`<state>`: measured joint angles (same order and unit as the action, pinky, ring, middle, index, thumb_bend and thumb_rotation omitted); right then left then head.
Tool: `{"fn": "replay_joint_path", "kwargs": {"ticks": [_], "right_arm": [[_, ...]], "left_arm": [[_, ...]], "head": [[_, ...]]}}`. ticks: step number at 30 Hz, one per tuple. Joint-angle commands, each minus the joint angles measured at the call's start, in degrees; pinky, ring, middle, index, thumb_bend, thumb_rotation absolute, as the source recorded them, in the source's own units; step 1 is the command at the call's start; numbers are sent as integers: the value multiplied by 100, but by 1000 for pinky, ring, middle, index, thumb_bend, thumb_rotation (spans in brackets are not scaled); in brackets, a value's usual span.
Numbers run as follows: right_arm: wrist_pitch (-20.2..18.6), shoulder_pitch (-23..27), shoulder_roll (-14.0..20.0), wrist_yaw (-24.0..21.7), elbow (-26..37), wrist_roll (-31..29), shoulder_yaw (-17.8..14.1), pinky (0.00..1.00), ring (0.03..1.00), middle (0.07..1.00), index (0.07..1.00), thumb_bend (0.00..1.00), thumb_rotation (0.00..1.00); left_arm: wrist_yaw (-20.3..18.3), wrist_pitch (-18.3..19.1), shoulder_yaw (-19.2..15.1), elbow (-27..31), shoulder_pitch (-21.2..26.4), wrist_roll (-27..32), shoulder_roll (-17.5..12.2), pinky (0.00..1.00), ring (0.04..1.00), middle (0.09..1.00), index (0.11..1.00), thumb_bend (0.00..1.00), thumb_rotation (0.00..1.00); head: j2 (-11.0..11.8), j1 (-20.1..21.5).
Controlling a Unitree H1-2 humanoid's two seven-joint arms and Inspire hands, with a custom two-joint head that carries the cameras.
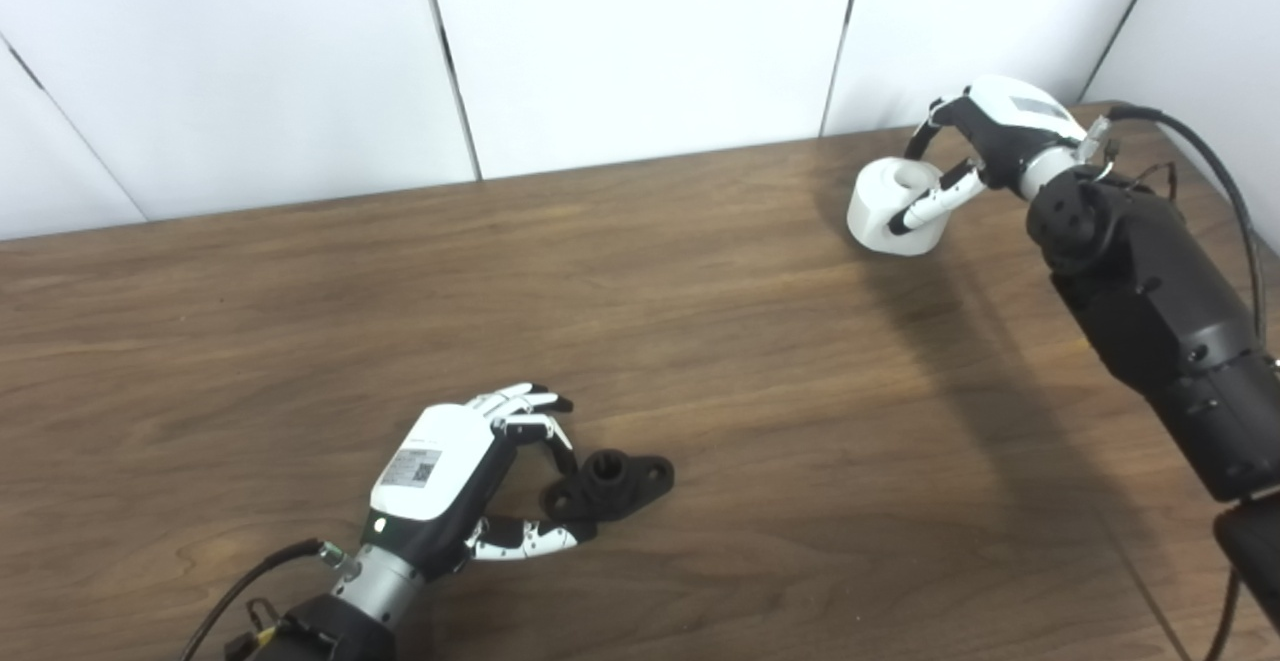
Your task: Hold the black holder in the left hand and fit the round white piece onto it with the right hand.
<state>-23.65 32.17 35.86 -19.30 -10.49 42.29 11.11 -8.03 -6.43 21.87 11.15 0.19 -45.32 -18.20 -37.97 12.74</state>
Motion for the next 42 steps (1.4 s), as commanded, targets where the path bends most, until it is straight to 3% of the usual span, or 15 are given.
{"fn": "replay_joint_path", "kwargs": {"ticks": [1,11,12,13,14,16,34,42], "right_arm": [[150,279,151,194,140,26,-61,992,1000,909,633,953,302],[178,232,126,228,131,-113,-132,980,1000,903,589,924,217],[202,221,124,247,134,-146,-144,975,1000,896,540,730,181],[223,209,123,272,143,-169,-153,973,1000,886,514,630,161],[248,197,121,308,150,-190,-162,974,997,875,497,568,146],[295,176,126,382,164,-210,-168,975,989,861,488,536,137],[334,162,228,425,231,-245,-134,984,979,843,485,524,134],[78,196,426,-377,1220,-94,76,1000,974,841,485,525,136]], "left_arm": [[-382,283,121,-219,-138,-181,-60,818,872,811,489,513,52],[-350,276,122,-208,-138,-204,-51,815,866,808,489,513,51],[-357,286,123,-201,-137,-205,-47,810,867,808,489,513,51],[-355,288,123,-200,-137,-205,-43,804,868,809,489,513,51],[-352,288,123,-201,-137,-203,-40,798,868,809,489,513,51],[-349,284,125,-210,-136,-197,-39,805,869,809,489,513,51],[-383,369,198,-193,-96,-221,7,832,871,810,489,512,52],[-356,400,262,-218,-71,-259,38,834,870,807,489,513,52]], "head": [[-5,-7],[-18,-22],[-17,-21],[-17,-21],[-22,-23],[-21,-19],[-30,-76],[-43,-143]]}}
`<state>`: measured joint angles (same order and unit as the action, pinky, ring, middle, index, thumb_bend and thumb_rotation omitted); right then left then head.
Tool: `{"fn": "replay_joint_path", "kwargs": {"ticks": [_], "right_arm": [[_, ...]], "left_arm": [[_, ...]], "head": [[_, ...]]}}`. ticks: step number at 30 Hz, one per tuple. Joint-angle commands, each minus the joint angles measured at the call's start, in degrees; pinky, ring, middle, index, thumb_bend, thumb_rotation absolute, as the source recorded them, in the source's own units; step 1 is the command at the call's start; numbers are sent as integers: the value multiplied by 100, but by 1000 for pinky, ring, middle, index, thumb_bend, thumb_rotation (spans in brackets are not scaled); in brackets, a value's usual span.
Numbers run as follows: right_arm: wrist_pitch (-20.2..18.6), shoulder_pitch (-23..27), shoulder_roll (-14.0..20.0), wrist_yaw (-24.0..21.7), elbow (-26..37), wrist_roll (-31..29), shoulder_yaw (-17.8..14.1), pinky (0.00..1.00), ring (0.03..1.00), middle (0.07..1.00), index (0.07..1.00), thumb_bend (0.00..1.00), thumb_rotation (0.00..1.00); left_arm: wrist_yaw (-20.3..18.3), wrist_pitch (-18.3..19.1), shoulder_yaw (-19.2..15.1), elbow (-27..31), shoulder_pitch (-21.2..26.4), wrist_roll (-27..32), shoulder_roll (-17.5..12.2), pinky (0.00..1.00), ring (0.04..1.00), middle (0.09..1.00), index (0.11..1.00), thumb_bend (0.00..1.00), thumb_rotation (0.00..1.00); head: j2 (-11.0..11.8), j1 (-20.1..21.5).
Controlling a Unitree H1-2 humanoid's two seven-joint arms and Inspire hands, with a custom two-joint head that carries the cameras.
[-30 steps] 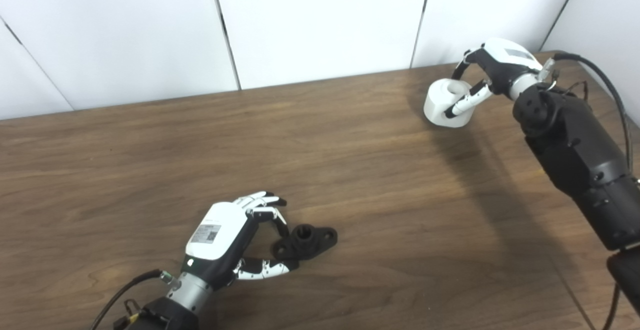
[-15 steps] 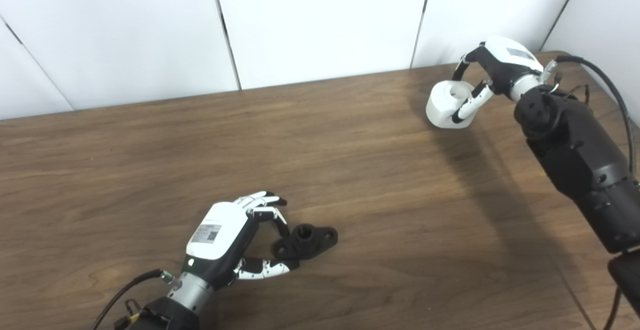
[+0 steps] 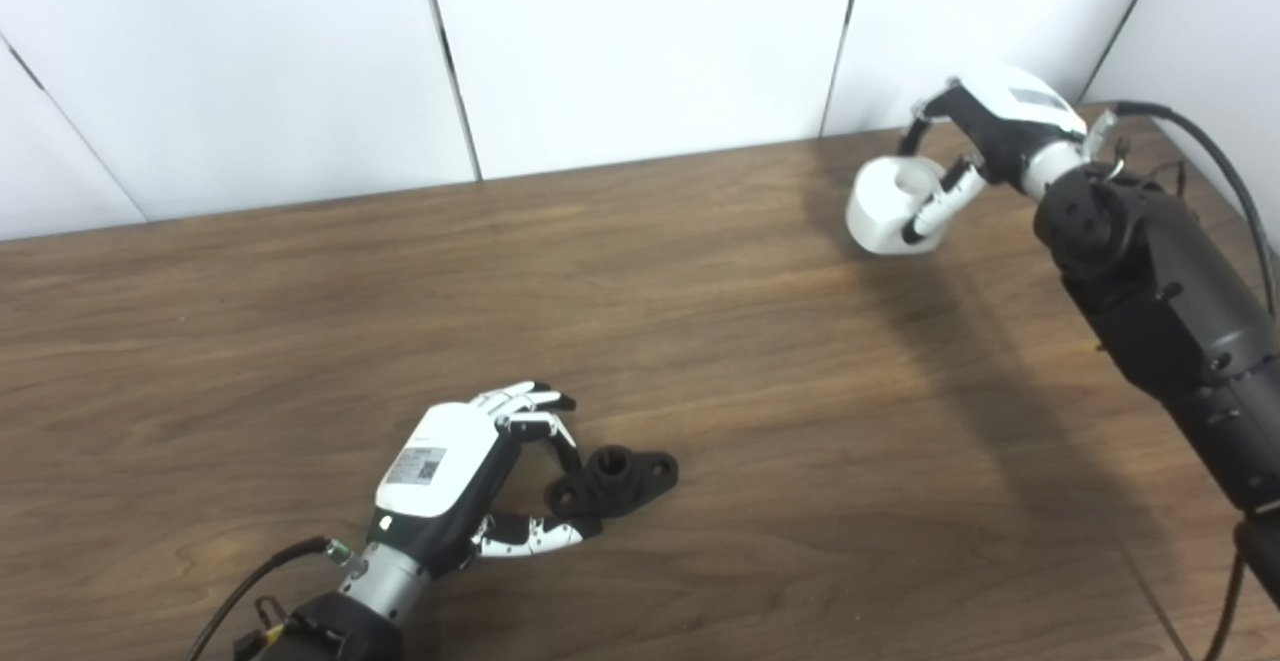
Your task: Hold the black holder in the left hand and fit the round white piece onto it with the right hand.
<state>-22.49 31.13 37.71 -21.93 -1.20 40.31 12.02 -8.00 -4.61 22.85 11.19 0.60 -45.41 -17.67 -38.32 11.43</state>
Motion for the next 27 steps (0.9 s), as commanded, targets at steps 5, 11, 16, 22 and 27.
{"fn": "replay_joint_path", "kwargs": {"ticks": [5,11,16,22,27], "right_arm": [[-162,356,294,-757,1027,150,62,1000,978,844,486,525,137],[-214,421,266,-1475,1866,271,211,967,962,831,486,525,141],[-388,443,175,-2085,2540,419,294,947,954,828,485,525,143],[-427,400,-29,-2818,3314,351,290,995,955,826,485,525,140],[-432,335,-328,-3181,3765,391,269,1000,942,816,483,525,140]], "left_arm": [[-350,275,206,-217,-101,-290,19,832,868,805,489,513,52],[-320,292,270,-228,-77,-374,58,856,867,807,489,513,52],[-403,437,331,-171,-61,-423,115,864,876,813,490,513,51],[-358,481,438,-218,-23,-508,180,870,875,814,489,512,51],[-327,567,503,-245,13,-566,250,866,873,812,489,513,51]], "head": [[-14,-81],[-56,-215],[-68,-328],[-90,-545],[-131,-698]]}}
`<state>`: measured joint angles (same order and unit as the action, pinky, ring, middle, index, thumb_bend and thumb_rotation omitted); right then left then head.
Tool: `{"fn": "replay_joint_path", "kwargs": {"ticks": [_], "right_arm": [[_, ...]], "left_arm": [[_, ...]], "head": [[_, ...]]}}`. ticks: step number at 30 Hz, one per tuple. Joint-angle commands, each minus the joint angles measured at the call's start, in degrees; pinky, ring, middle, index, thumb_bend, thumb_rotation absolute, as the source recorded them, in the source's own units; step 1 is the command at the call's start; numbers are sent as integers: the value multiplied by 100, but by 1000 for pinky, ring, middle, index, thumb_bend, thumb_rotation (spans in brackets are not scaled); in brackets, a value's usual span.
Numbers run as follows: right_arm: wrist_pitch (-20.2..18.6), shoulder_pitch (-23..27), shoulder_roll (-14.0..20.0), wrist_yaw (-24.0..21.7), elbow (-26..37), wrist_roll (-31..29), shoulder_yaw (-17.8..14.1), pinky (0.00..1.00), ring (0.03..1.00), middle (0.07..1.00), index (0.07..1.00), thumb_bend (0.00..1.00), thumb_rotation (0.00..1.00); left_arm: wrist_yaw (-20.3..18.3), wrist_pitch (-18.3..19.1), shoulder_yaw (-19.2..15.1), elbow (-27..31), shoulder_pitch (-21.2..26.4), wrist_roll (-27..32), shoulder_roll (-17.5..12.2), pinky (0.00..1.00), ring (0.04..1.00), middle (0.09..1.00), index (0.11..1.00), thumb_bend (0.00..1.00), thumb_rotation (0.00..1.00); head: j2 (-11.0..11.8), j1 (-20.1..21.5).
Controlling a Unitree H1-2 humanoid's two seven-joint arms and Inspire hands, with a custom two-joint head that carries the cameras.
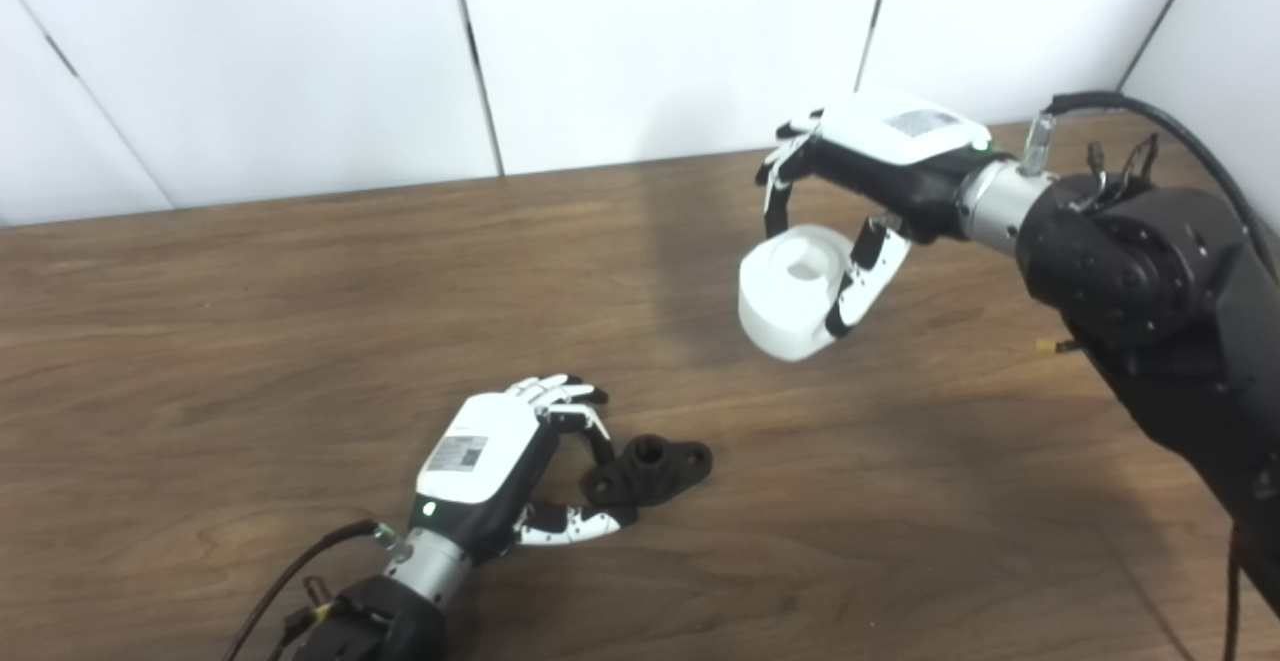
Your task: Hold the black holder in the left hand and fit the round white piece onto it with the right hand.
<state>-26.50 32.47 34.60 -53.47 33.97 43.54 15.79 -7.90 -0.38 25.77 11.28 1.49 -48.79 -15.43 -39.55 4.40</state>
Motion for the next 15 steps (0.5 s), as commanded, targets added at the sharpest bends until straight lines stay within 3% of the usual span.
{"fn": "replay_joint_path", "kwargs": {"ticks": [1,15], "right_arm": [[-28,192,-59,-76,310,89,-95,1000,943,819,483,525,141],[74,-9,-679,-143,730,48,-52,1000,948,828,482,526,140]], "left_arm": [[-326,147,215,-266,-73,-233,40,865,873,812,489,513,51],[-297,215,291,-284,-16,-312,169,862,861,801,489,514,50]], "head": [[-11,-14],[-127,-175]]}}
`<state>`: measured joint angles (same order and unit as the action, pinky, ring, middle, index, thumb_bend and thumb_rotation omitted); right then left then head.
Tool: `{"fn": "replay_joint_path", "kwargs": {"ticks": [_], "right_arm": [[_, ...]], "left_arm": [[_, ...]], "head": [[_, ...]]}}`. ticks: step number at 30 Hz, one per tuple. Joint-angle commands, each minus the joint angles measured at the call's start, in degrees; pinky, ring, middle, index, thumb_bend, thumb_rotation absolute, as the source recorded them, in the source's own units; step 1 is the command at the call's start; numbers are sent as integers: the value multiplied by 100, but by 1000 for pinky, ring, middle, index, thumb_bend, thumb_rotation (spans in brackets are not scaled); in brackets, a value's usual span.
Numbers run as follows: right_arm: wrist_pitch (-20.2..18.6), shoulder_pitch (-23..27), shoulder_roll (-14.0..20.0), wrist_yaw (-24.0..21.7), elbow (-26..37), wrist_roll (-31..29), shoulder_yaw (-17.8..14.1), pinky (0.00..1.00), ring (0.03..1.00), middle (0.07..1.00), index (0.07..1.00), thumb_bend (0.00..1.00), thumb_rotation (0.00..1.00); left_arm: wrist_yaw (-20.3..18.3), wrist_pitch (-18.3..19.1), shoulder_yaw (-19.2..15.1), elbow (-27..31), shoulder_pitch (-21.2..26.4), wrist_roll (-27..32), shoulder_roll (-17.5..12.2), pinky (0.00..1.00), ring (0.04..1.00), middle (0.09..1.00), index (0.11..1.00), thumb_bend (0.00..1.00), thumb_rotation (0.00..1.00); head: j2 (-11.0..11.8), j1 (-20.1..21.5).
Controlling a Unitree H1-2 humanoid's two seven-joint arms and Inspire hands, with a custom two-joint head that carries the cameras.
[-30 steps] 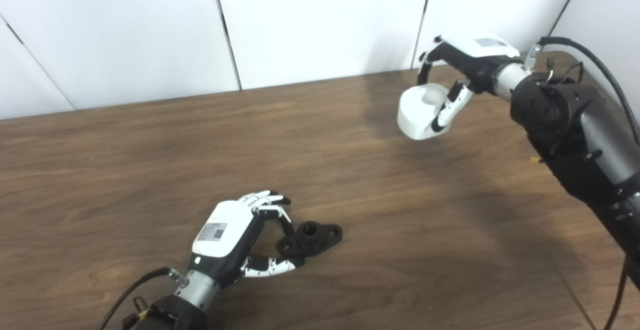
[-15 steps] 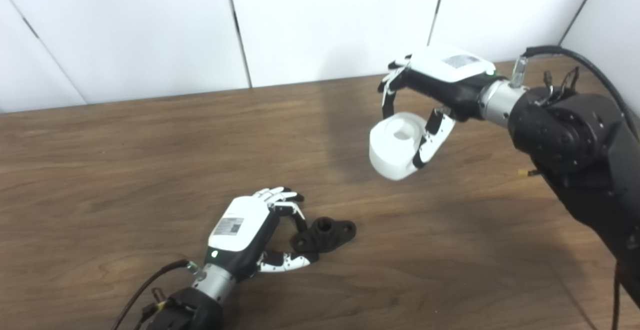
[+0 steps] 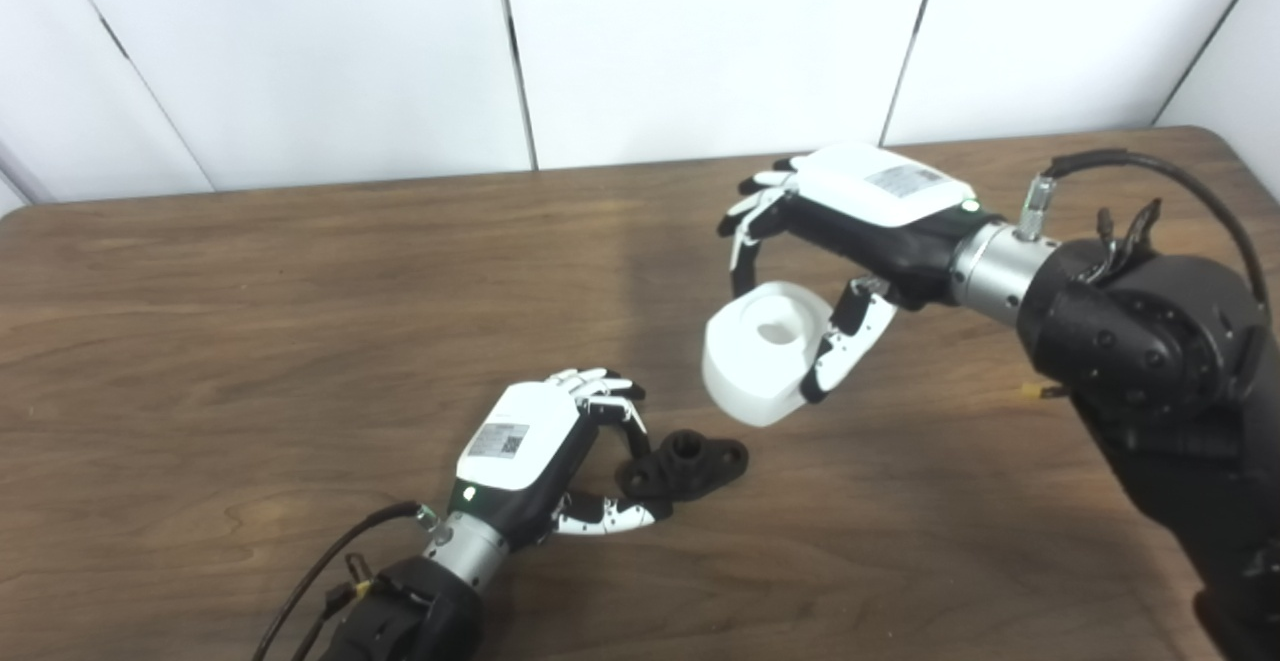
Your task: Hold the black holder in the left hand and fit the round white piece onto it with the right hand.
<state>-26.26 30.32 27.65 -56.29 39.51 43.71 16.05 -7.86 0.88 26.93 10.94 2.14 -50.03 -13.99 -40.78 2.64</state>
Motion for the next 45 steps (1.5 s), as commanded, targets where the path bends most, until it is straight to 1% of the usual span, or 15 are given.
{"fn": "replay_joint_path", "kwargs": {"ticks": [1,5,10,15,19,22,29,39,45], "right_arm": [[66,209,-9,123,187,34,-68,1000,952,829,482,526,140],[86,214,-120,84,199,114,9,1000,952,828,482,525,142],[148,156,-255,149,111,172,137,1000,953,830,481,526,141],[316,63,-377,254,-9,199,236,1000,945,828,481,526,143],[442,7,-398,302,-72,198,264,1000,936,826,481,526,144],[440,-40,-425,298,-76,188,258,1000,938,828,481,526,143],[411,-122,-454,242,-97,220,252,1000,948,835,482,526,143],[447,-206,-511,293,-182,250,278,1000,957,836,483,526,141],[491,-232,-533,309,-197,269,318,1000,958,833,482,526,141]], "left_arm": [[-300,103,188,-248,-77,-198,31,861,861,802,489,514,51],[-299,140,224,-243,-59,-201,51,864,862,804,489,513,51],[-350,195,251,-218,-45,-216,63,867,865,806,489,513,51],[-385,240,277,-178,-30,-234,62,867,865,807,489,513,51],[-406,272,286,-139,-27,-247,65,863,862,804,489,514,51],[-457,310,303,-110,-13,-277,58,867,864,806,489,513,52],[-444,328,304,-93,-13,-246,62,863,864,804,489,514,51],[-568,440,312,-2,-8,-270,68,868,869,812,489,513,51],[-514,399,317,-9,-9,-274,84,860,865,809,489,514,51]], "head": [[-7,-5],[-41,-26],[-69,-36],[-98,-38],[-140,-30],[-157,-30],[-185,-33],[-221,31],[-244,22]]}}
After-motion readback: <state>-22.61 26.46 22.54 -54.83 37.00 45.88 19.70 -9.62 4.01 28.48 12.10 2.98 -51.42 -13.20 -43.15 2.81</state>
